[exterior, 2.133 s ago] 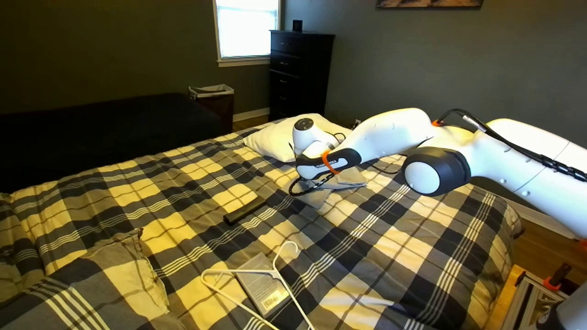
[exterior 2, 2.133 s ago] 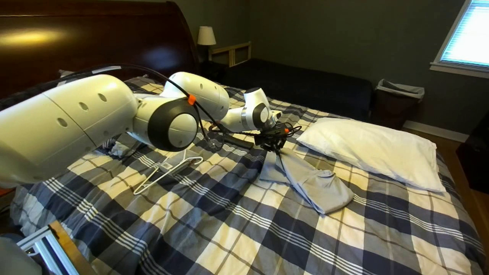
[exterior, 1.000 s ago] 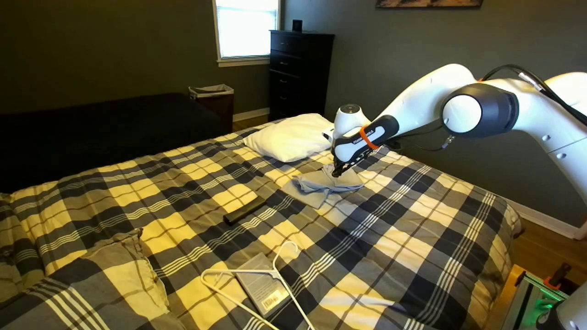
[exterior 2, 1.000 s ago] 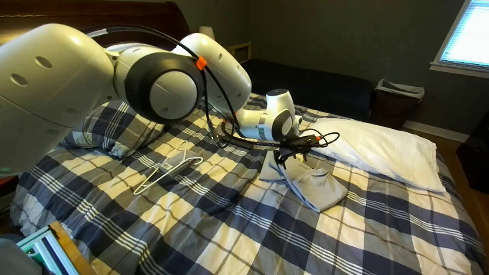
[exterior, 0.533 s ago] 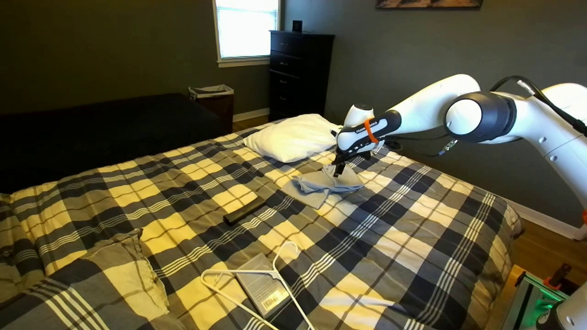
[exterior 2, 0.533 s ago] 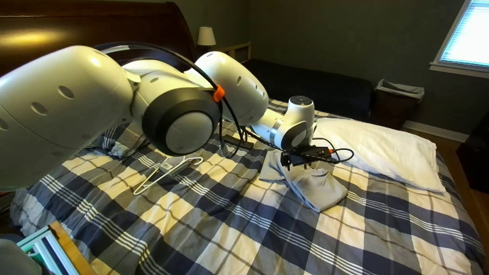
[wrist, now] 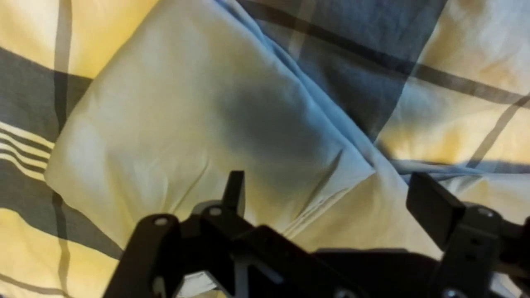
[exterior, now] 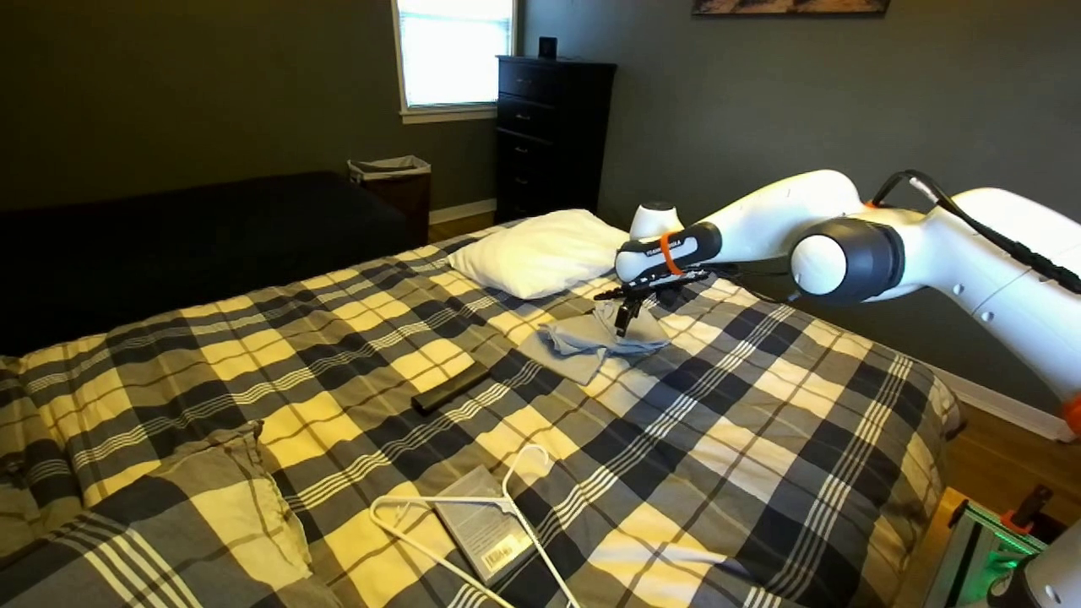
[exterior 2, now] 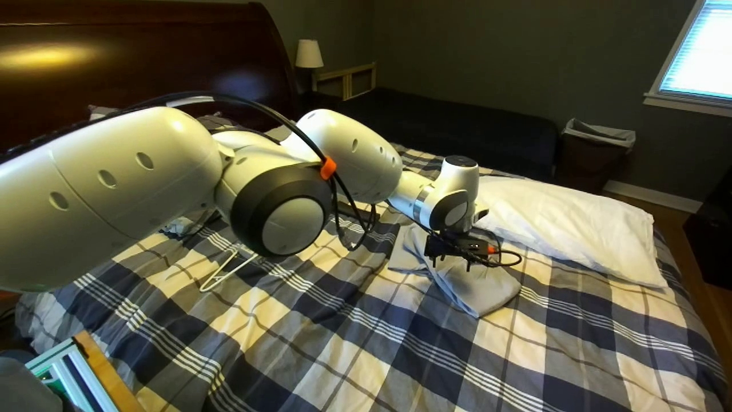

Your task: Move the grey t-shirt to the left and unfold it

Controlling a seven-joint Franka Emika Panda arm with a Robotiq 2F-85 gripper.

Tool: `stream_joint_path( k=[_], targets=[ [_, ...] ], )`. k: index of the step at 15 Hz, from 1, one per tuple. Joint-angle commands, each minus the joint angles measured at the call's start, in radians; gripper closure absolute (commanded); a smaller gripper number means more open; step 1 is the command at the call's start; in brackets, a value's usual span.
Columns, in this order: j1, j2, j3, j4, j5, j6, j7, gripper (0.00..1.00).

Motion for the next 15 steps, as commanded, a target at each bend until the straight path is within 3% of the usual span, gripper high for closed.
stream_joint_path(
  k=[1, 6, 7, 9, 15],
  targets=[
    [-0.015, 0.048, -0.021, 0.101, 0.044, -0.064, 0.145, 0.00],
    [-0.040, 0.031, -0.044, 0.123, 0.074, -0.085, 0.358, 0.00],
    [-0.041, 0.017, -0.030, 0.090, 0.047, -0.071, 0.279, 0.00],
    [-0.045, 0.016, -0.035, 0.100, 0.048, -0.071, 0.329, 0.00],
    [0.002, 0.051, -0.056, 0.144, 0.092, -0.068, 0.715, 0.00]
  ],
)
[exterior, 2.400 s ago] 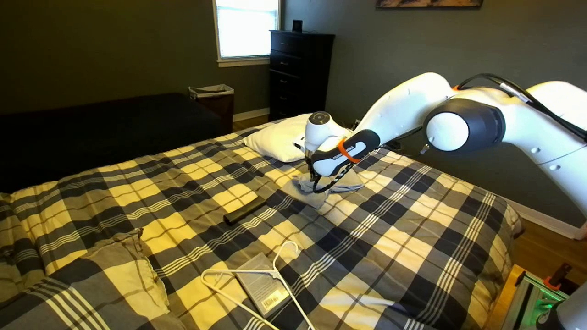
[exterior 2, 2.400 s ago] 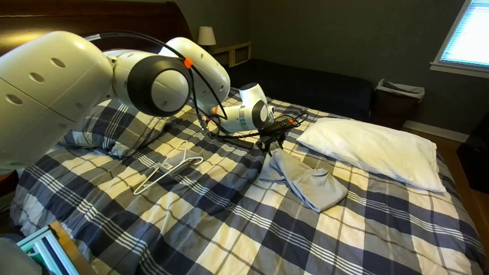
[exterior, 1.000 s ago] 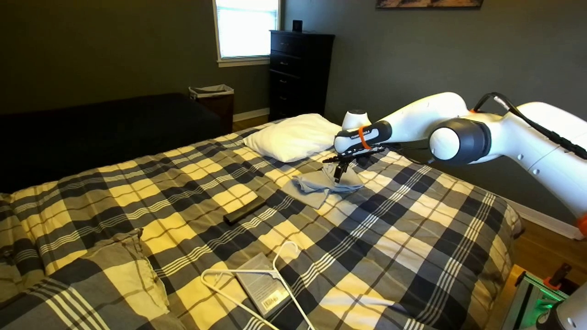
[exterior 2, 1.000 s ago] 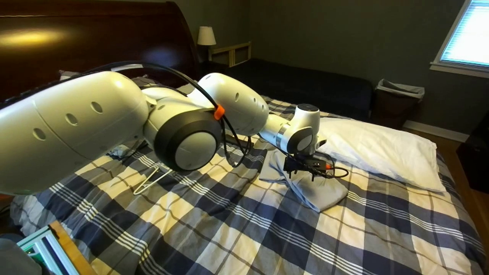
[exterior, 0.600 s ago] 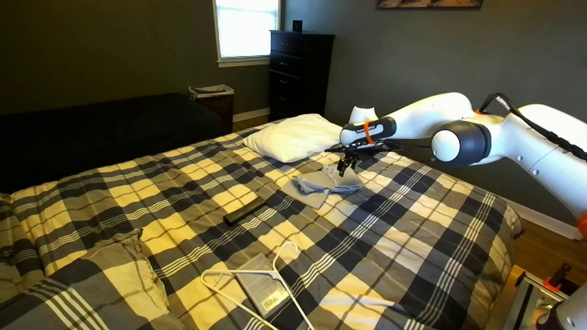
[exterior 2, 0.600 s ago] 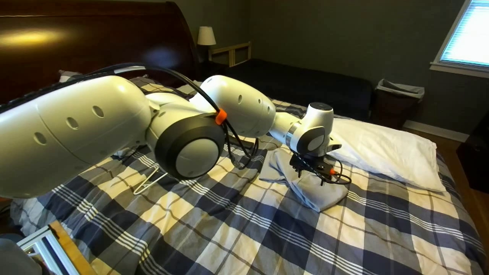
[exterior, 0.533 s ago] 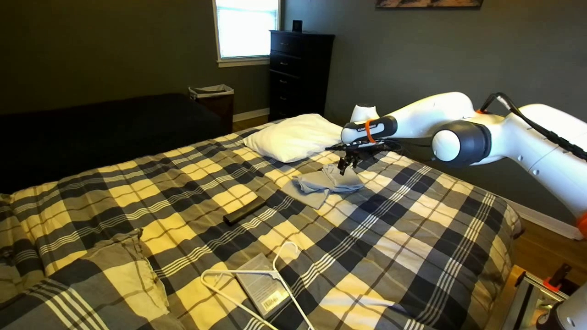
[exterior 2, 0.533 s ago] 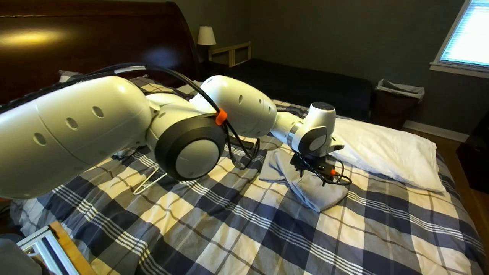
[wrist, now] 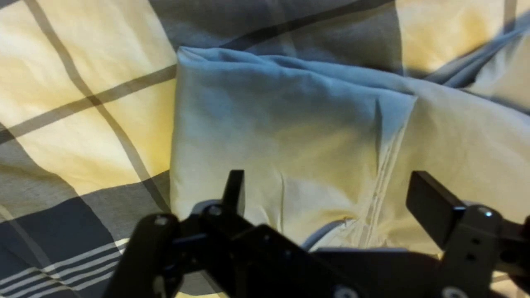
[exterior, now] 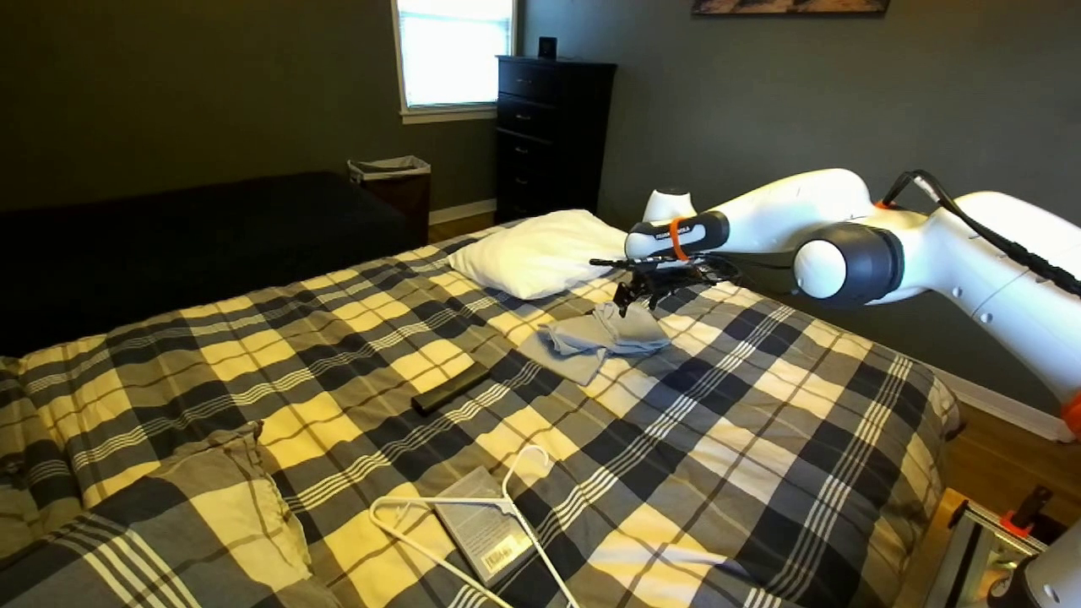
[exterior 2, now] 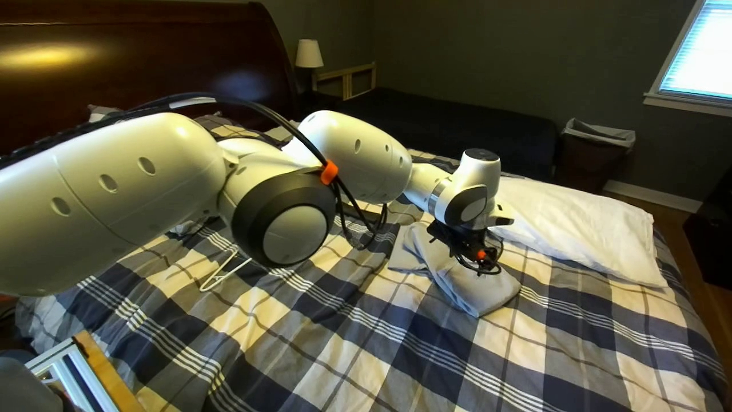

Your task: Move the grey t-shirt to the left and unfold it

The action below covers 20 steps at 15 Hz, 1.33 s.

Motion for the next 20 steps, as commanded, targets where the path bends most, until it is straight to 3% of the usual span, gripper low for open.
stream_joint_path(
  k=[1, 4, 11, 20],
  targets=[
    [0.041, 0.042, -0.035, 0.054, 0.012, -0.011, 0.211, 0.00],
    [0.090, 0.063, -0.089, 0.081, -0.027, -0.024, 0.346, 0.00],
    [0.174, 0.172, -0.195, 0.223, -0.028, -0.115, 0.467, 0.00],
    [0.110, 0.268, -0.202, 0.350, -0.014, -0.260, 0.511, 0.00]
  ],
)
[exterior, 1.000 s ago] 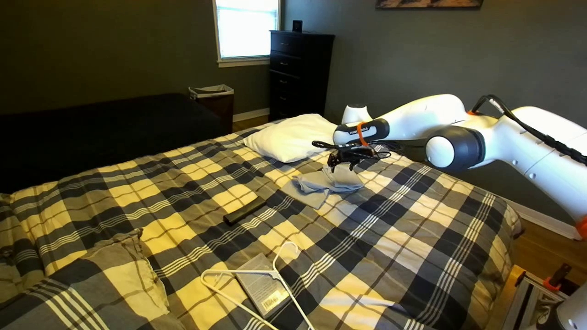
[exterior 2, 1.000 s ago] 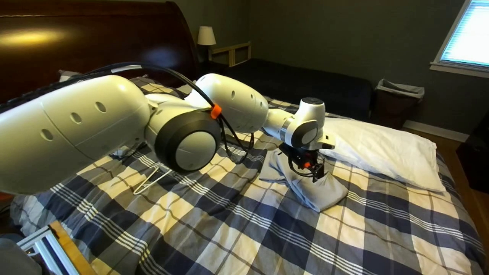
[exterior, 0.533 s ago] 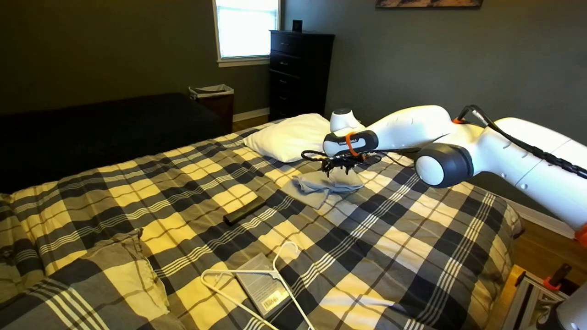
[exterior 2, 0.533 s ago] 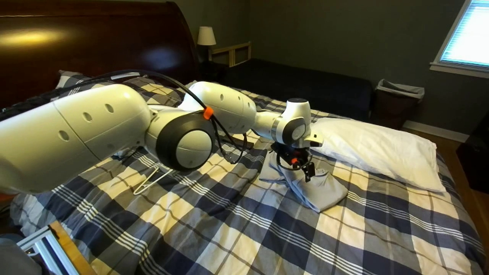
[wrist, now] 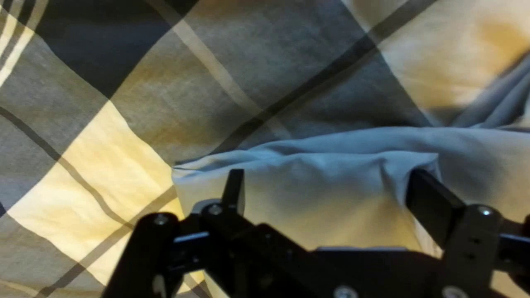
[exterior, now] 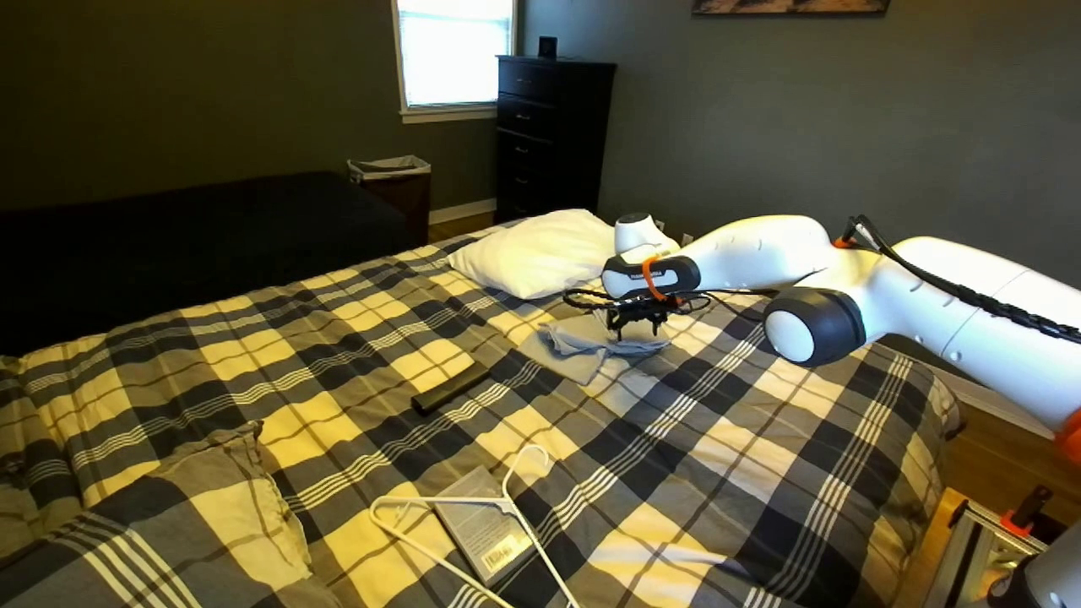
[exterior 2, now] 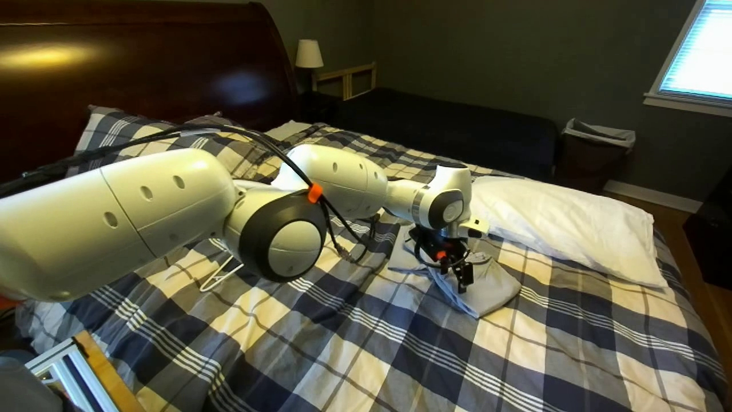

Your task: Move the grey t-shirt to the left and unfold it

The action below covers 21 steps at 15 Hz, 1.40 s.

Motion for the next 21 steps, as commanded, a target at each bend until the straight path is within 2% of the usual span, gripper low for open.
stream_joint_path(
  k=[1, 4, 5, 7, 8, 9, 10, 11, 14, 15, 16, 17, 21],
  targets=[
    [-0.029, 0.073, -0.002, 0.118, -0.005, -0.069, 0.030, 0.00],
    [-0.040, 0.098, 0.009, 0.165, -0.006, -0.093, 0.008, 0.00],
    [-0.035, 0.044, 0.026, 0.086, -0.015, -0.043, -0.021, 0.00],
    [-0.046, 0.042, 0.035, 0.115, -0.020, 0.018, -0.090, 0.00],
    [-0.051, 0.066, 0.025, 0.168, -0.031, 0.042, -0.141, 0.00],
    [-0.041, 0.040, 0.005, 0.131, -0.034, 0.074, -0.189, 0.00],
    [-0.042, 0.035, -0.003, 0.136, -0.037, 0.064, -0.196, 0.00],
    [-0.050, 0.090, 0.014, 0.228, -0.030, 0.003, -0.148, 0.00],
    [-0.056, 0.082, 0.012, 0.236, -0.037, 0.003, -0.183, 0.00],
    [-0.054, 0.108, -0.004, 0.264, -0.042, 0.068, -0.115, 0.00],
    [-0.057, 0.093, 0.026, 0.233, -0.028, 0.141, -0.120, 0.00],
    [-0.042, 0.045, 0.023, 0.136, -0.014, 0.217, -0.111, 0.00],
    [-0.023, 0.046, 0.044, 0.099, -0.013, 0.278, -0.109, 0.00]
  ],
)
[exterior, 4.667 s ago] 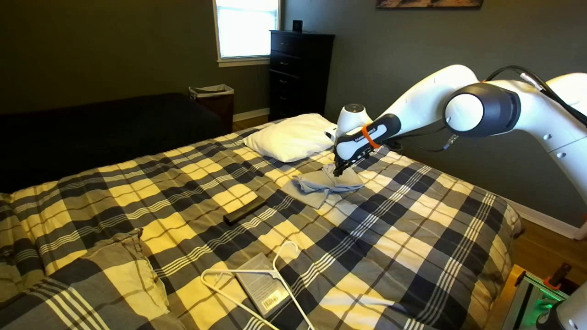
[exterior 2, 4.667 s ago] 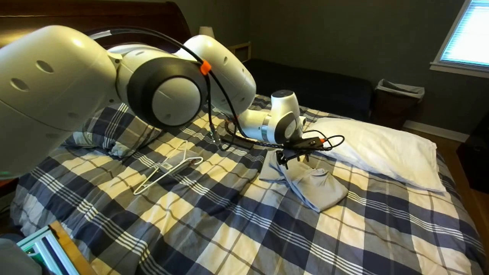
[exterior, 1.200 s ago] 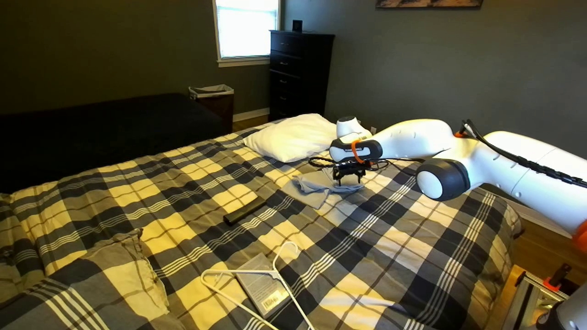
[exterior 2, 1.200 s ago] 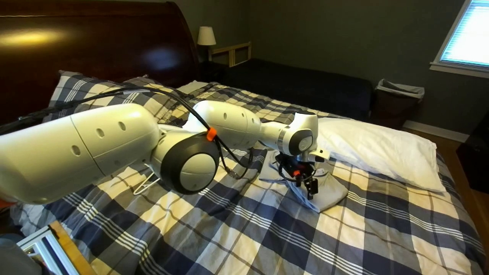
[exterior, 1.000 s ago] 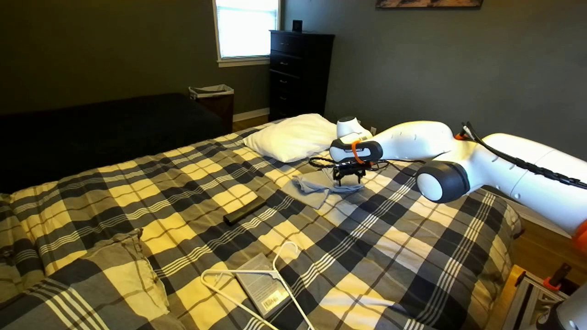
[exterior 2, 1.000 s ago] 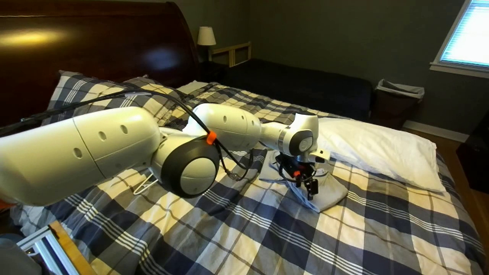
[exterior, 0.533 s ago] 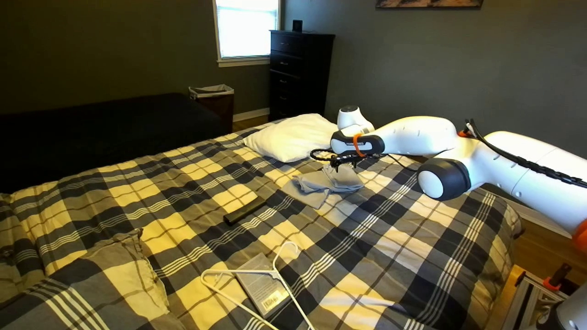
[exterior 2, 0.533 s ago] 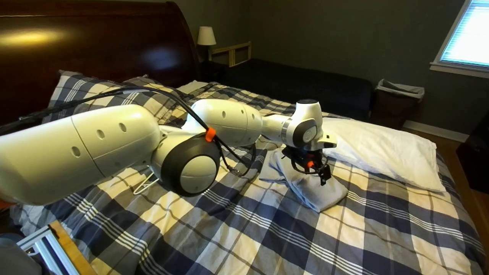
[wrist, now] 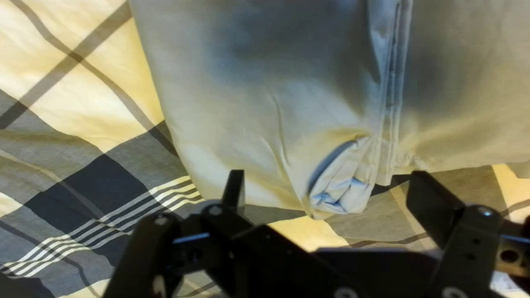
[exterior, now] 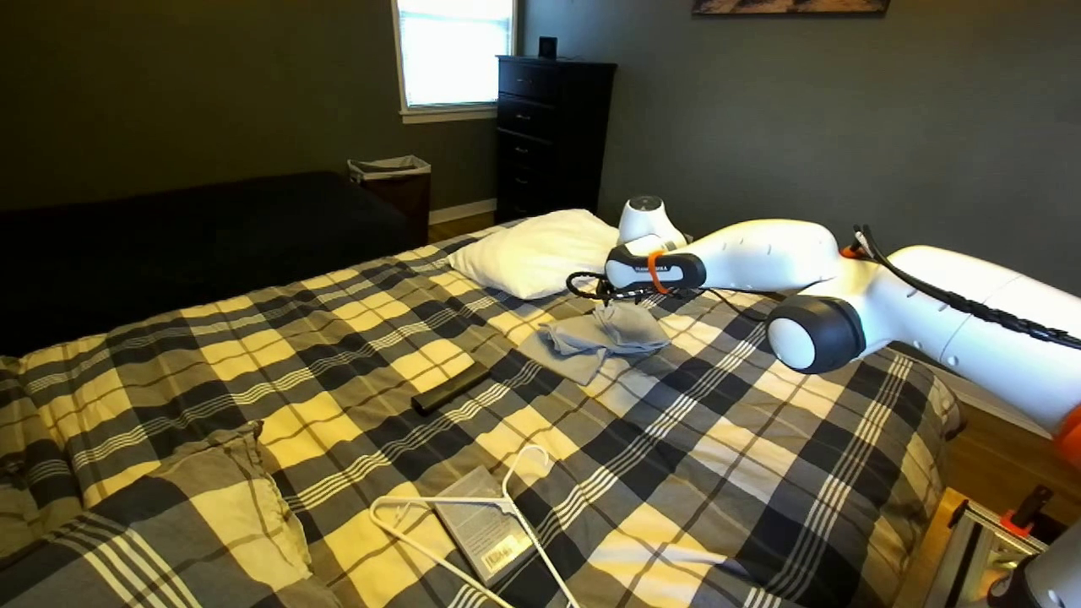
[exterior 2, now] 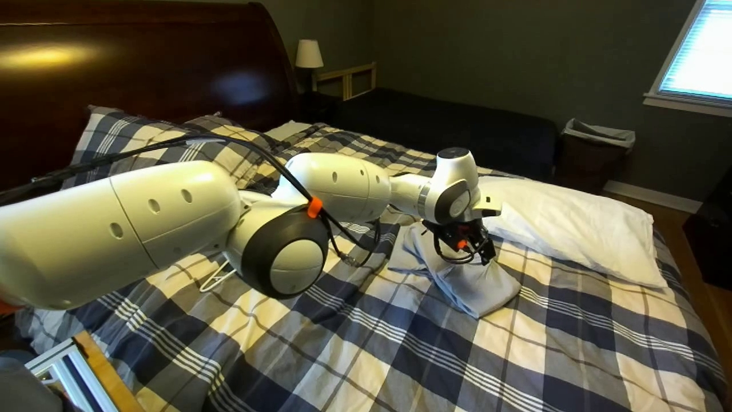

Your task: Move the grey t-shirt to the left and unfold it

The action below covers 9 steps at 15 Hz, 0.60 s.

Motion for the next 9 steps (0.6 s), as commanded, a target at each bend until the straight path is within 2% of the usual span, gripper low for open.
stream_joint_path(
  k=[1, 3, 9],
  targets=[
    [0.020, 0.000, 0.017, -0.043, 0.001, 0.035, 0.008, 0.00],
    [0.029, 0.000, 0.024, -0.042, -0.008, 0.005, 0.010, 0.00],
    [0.041, 0.000, 0.031, -0.080, -0.004, 0.052, 0.034, 0.00]
  ],
)
